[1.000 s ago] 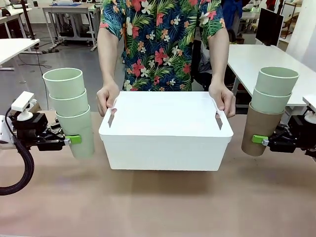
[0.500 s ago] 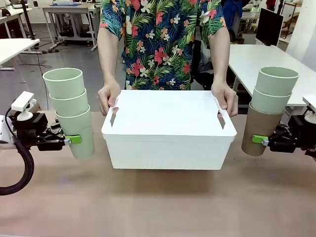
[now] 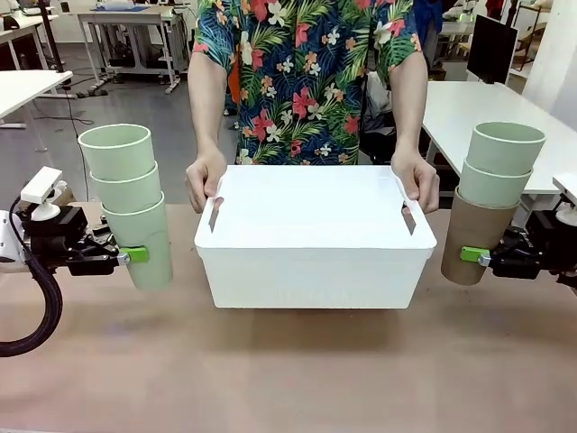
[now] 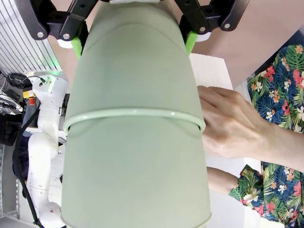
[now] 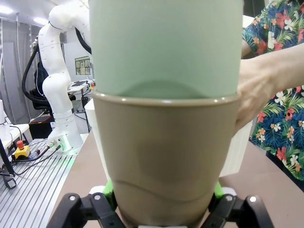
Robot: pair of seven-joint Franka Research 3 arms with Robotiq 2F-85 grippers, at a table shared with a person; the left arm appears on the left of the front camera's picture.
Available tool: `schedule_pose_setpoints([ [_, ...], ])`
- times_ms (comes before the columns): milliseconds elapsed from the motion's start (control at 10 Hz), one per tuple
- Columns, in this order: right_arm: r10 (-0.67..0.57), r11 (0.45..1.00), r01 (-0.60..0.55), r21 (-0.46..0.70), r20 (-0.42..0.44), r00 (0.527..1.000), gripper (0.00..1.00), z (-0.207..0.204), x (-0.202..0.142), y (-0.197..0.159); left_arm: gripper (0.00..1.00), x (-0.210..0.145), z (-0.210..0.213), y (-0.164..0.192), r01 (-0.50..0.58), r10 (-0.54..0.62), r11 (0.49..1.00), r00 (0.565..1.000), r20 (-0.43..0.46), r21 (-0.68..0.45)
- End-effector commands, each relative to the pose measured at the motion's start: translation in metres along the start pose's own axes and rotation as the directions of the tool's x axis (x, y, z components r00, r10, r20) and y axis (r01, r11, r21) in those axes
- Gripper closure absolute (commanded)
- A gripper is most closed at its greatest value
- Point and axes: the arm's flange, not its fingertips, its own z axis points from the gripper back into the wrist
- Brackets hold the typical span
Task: Stack the cups and store them in the basket.
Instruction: Place the stack of Reusable plastic cups into the Pantry Basket.
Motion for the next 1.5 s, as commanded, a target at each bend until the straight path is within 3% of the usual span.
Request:
schedule_pose_setpoints([
  [0, 0.008, 1.0, -0.008, -0.009, 0.007, 1.0, 0.17, 0.0, 0.005, -0.001, 0.13, 0.005, -0.001, 0.0, 0.002, -0.002, 1.0, 1.0, 0.007, -0.005],
  [1300, 0.0, 1.0, 0.0, 0.0, 0.0, 1.0, 0.17, 0.0, 0.0, 0.0, 0.13, 0.005, -0.001, 0.0, 0.002, -0.002, 1.0, 1.0, 0.007, -0.005],
  [1400, -0.022, 0.999, 0.021, -0.035, -0.019, 1.0, 0.17, -0.002, 0.012, -0.002, 0.13, 0.005, -0.001, 0.0, 0.002, -0.002, 1.0, 1.0, 0.007, -0.005],
])
